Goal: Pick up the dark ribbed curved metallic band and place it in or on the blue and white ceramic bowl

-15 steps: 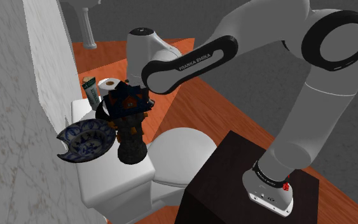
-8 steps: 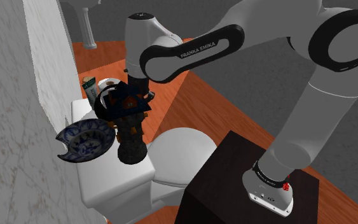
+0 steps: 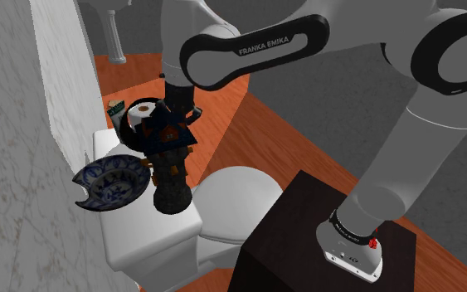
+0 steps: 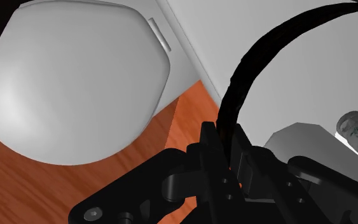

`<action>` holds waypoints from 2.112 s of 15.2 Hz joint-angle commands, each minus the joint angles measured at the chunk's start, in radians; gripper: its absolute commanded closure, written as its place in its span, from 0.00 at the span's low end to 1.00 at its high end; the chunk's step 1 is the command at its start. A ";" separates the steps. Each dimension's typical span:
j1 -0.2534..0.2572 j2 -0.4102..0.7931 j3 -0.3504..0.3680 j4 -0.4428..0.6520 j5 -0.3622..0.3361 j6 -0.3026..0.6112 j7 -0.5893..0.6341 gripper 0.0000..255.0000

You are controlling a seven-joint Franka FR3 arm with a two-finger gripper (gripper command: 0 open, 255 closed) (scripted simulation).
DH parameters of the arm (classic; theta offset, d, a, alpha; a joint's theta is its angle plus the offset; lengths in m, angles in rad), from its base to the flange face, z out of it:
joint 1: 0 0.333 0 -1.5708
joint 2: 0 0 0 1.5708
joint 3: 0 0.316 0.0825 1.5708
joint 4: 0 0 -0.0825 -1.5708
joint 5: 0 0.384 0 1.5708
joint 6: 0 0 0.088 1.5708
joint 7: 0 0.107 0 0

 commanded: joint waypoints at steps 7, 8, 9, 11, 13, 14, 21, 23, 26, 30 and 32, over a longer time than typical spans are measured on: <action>-0.002 -0.020 0.001 0.085 0.017 -0.102 -0.016 1.00; -0.002 -0.021 0.001 0.093 0.018 -0.111 -0.017 1.00; 0.011 -0.018 0.012 0.094 0.012 -0.111 0.008 1.00; 0.038 -0.007 0.033 0.100 -0.001 -0.111 0.060 1.00; 0.067 0.009 0.053 0.111 -0.018 -0.113 0.113 1.00; 0.082 0.018 0.062 0.118 -0.027 -0.115 0.141 1.00; 0.204 0.118 0.121 0.204 -0.114 -0.144 0.336 1.00; 0.216 0.130 0.123 0.202 -0.124 -0.135 0.353 1.00; 0.215 0.136 0.121 0.169 -0.131 -0.097 0.361 1.00; 0.216 0.148 0.117 0.128 -0.144 -0.048 0.372 1.00; 0.217 0.156 0.114 0.107 -0.152 -0.021 0.379 1.00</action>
